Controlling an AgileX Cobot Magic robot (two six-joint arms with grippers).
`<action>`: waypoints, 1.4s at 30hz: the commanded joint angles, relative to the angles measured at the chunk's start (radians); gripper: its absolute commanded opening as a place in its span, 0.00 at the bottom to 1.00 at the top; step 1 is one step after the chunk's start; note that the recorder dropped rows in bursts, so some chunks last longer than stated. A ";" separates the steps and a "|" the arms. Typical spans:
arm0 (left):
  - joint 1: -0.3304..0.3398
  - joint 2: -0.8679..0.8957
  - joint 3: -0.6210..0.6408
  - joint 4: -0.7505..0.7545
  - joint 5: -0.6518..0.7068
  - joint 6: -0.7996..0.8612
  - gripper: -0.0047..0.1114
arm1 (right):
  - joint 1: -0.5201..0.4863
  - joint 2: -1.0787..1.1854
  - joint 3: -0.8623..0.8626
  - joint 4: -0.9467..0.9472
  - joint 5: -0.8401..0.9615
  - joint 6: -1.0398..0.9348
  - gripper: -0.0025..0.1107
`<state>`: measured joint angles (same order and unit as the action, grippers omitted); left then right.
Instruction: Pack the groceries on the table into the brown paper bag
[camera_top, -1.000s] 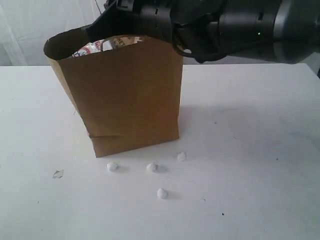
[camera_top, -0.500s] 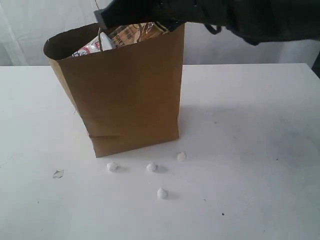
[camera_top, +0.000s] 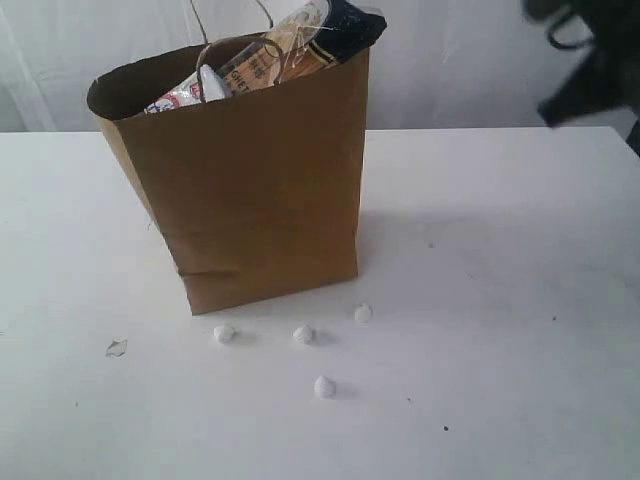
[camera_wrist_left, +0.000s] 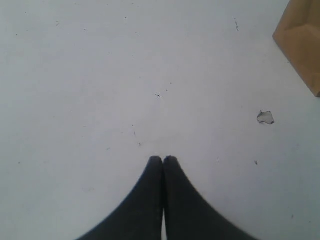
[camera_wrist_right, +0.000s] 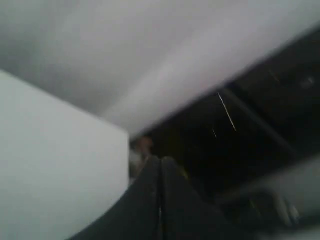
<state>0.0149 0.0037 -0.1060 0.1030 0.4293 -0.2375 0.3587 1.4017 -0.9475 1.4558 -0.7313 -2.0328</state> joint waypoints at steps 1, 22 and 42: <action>-0.004 -0.004 0.005 -0.005 0.004 -0.008 0.04 | -0.161 0.030 0.102 0.221 -0.107 -0.103 0.02; -0.004 -0.004 0.005 -0.005 0.004 -0.008 0.04 | -0.753 0.018 0.094 -0.198 1.568 0.952 0.02; -0.004 -0.004 0.005 -0.005 0.004 -0.008 0.04 | -0.260 0.226 -0.031 -1.792 1.712 2.170 0.02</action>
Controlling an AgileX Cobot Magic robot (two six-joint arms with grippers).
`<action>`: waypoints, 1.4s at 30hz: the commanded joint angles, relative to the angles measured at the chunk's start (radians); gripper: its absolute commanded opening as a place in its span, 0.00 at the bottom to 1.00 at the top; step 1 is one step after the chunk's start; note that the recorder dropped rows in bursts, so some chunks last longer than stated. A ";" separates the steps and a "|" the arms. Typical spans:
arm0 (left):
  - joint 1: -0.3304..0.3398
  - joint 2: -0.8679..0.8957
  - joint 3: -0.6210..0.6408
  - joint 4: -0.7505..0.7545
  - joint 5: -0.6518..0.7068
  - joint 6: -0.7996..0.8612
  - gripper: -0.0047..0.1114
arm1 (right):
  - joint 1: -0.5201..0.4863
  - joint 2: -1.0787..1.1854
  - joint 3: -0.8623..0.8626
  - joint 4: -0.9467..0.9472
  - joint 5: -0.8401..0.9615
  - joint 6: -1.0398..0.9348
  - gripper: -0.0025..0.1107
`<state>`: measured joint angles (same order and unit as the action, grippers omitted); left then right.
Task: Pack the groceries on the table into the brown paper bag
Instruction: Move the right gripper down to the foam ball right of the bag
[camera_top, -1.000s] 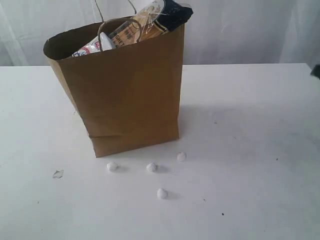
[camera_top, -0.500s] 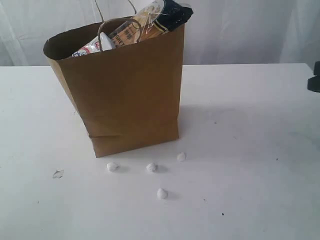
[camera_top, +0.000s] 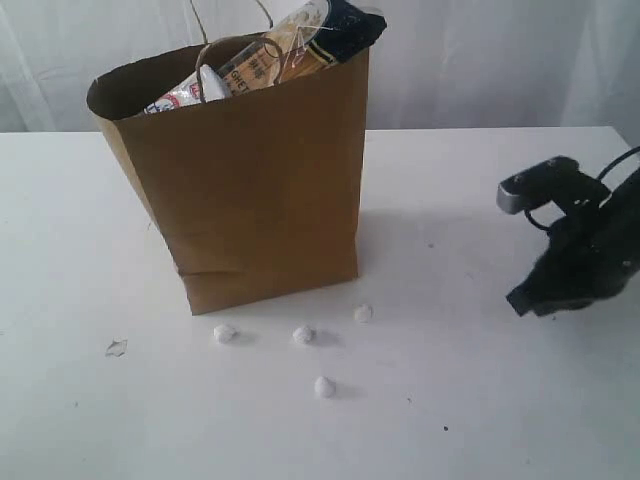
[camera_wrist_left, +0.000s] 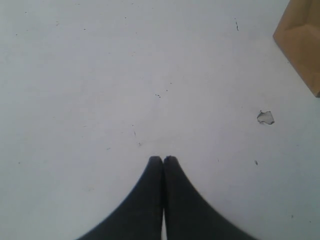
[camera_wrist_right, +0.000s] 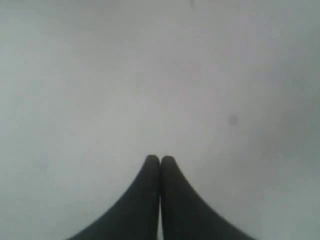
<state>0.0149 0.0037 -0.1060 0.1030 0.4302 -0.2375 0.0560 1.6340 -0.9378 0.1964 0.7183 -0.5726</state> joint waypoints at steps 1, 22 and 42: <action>-0.004 -0.004 0.005 -0.005 0.003 -0.008 0.04 | 0.044 -0.015 -0.048 -0.578 0.345 0.719 0.02; -0.004 -0.004 0.005 -0.005 0.003 -0.008 0.04 | 0.446 0.044 -0.048 -0.064 -0.142 0.054 0.02; -0.005 -0.004 0.106 -0.068 -0.034 -0.098 0.04 | 0.453 0.083 -0.050 0.090 -0.308 0.054 0.36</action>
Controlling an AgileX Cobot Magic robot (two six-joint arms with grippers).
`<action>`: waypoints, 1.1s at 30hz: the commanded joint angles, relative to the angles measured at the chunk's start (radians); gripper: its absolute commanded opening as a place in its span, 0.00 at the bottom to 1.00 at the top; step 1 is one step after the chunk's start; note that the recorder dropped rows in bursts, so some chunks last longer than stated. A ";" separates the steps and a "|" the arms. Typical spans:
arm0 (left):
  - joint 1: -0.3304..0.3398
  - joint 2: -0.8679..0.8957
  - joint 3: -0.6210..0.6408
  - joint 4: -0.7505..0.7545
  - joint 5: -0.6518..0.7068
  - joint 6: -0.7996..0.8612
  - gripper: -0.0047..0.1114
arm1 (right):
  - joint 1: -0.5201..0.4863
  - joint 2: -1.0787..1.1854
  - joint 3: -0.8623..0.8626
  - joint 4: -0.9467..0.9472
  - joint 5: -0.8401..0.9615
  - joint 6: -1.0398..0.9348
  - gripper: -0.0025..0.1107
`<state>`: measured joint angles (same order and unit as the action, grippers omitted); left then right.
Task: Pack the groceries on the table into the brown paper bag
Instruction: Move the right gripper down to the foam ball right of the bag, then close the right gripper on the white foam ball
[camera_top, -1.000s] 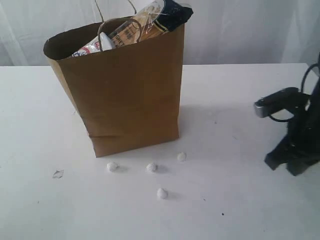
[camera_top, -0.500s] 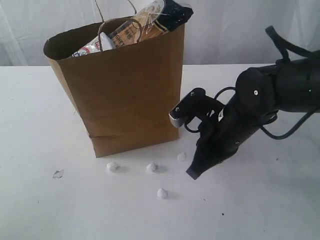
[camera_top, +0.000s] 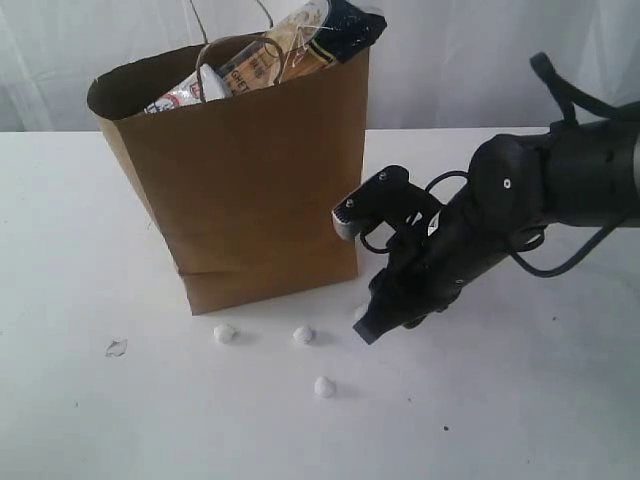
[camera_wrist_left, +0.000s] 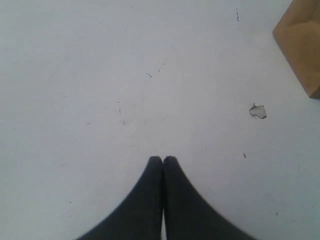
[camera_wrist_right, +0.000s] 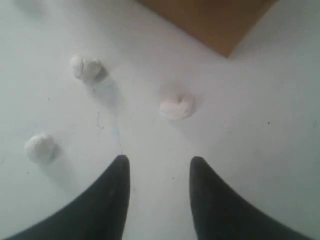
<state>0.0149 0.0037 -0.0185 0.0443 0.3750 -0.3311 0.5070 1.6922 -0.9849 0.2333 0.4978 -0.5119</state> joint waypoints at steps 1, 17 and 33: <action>-0.005 -0.004 0.017 -0.010 0.017 -0.006 0.04 | 0.002 0.055 -0.003 0.069 -0.119 -0.007 0.36; -0.005 -0.004 0.019 -0.010 0.014 -0.006 0.04 | 0.009 0.214 -0.040 0.091 -0.275 -0.032 0.36; -0.005 -0.004 0.019 -0.010 0.014 -0.006 0.04 | 0.032 0.236 -0.040 0.091 -0.256 -0.015 0.06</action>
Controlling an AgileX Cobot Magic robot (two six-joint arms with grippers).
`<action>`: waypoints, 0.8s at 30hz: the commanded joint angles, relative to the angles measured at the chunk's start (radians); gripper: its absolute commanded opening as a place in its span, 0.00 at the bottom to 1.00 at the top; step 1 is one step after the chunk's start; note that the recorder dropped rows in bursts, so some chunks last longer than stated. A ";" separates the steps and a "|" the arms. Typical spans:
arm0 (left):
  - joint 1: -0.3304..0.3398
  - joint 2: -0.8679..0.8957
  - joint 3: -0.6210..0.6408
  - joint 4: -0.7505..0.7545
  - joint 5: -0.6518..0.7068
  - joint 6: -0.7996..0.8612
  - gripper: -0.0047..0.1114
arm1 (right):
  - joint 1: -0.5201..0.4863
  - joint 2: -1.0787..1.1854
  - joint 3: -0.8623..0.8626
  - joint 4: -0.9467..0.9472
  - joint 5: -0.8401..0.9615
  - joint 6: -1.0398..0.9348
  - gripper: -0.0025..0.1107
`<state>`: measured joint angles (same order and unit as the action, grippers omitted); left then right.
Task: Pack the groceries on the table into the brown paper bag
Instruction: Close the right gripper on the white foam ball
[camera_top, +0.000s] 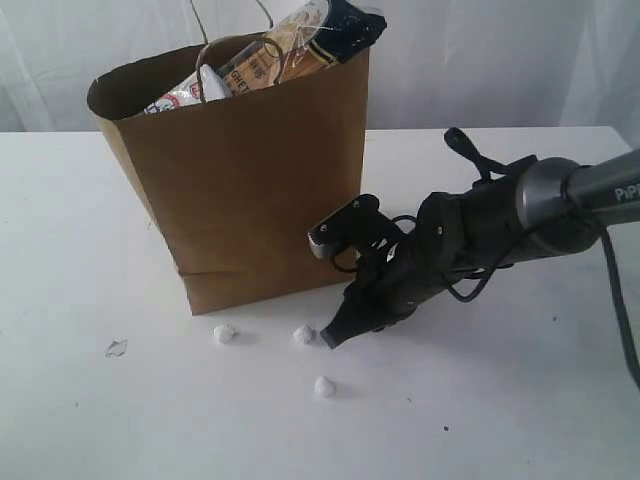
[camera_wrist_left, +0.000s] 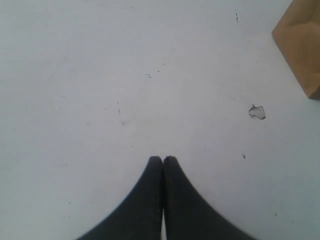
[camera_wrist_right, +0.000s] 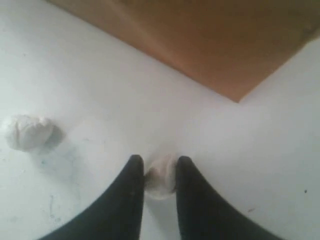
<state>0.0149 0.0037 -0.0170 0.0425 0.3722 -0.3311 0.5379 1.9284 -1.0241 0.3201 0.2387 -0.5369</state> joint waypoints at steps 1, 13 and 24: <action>-0.005 -0.004 0.017 -0.008 0.016 -0.006 0.04 | 0.001 0.000 -0.001 0.004 0.007 0.020 0.03; -0.005 -0.004 0.017 -0.008 0.016 -0.006 0.04 | 0.001 -0.153 -0.001 0.004 0.233 0.048 0.02; -0.005 -0.004 0.017 -0.008 0.016 -0.006 0.04 | 0.001 -0.400 -0.001 0.181 0.754 -0.026 0.02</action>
<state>0.0149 0.0037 -0.0170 0.0425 0.3705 -0.3311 0.5393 1.5831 -1.0241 0.4408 0.8649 -0.5087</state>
